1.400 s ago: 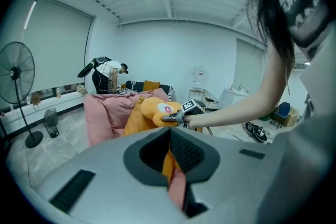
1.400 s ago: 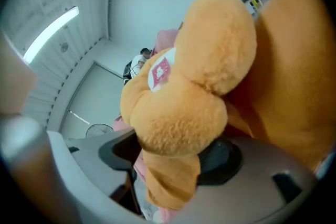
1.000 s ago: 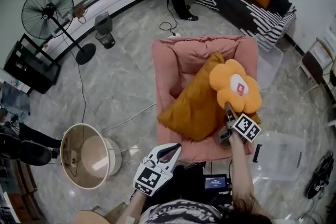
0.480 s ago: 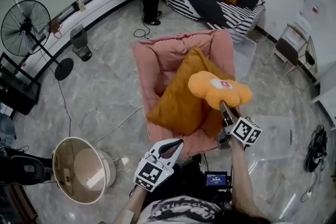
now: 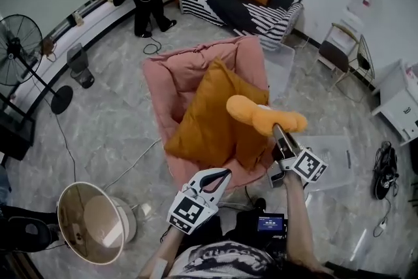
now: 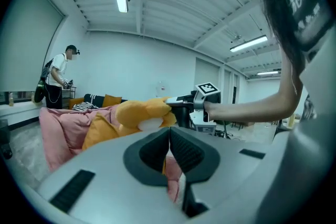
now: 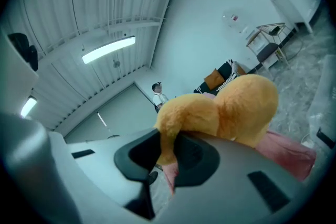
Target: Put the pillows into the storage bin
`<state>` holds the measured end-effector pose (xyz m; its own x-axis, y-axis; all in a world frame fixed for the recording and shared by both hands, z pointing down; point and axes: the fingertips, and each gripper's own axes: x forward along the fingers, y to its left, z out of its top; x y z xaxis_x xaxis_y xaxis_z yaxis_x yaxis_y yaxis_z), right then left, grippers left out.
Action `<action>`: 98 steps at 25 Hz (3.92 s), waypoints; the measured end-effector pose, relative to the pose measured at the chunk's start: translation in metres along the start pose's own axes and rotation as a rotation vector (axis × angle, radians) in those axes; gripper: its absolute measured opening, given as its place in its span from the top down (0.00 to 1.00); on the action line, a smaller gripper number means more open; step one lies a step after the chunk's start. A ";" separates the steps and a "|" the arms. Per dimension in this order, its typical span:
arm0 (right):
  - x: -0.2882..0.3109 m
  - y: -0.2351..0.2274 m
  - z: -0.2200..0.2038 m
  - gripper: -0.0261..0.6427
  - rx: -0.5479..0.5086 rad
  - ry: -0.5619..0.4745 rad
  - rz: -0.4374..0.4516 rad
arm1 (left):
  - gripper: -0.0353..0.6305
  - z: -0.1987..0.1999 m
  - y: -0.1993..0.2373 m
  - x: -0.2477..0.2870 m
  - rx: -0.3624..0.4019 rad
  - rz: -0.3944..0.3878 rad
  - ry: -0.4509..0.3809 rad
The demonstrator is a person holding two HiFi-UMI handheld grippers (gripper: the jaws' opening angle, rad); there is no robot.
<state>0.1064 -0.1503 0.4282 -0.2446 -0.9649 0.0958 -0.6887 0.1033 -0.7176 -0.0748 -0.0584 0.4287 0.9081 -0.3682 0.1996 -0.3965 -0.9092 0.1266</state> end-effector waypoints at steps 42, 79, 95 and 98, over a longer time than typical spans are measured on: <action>-0.267 -0.575 0.142 0.71 0.192 0.088 -0.510 | 0.93 -0.014 -0.233 0.350 0.040 -0.031 0.313; -0.016 -0.165 -0.112 0.51 -0.354 0.563 0.069 | 0.93 -0.030 0.010 0.148 -0.048 0.149 0.199; 0.044 -0.192 -0.147 0.41 -0.545 0.574 -0.323 | 0.93 -0.044 0.112 0.102 -0.031 -0.030 0.209; 0.051 -0.198 -0.155 0.36 -0.497 0.574 -0.335 | 0.93 -0.049 0.116 0.098 -0.034 -0.040 0.219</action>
<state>0.1248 -0.1824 0.6821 -0.1899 -0.7044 0.6840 -0.9755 0.0566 -0.2125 -0.0386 -0.1901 0.5106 0.8739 -0.2774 0.3993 -0.3681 -0.9140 0.1706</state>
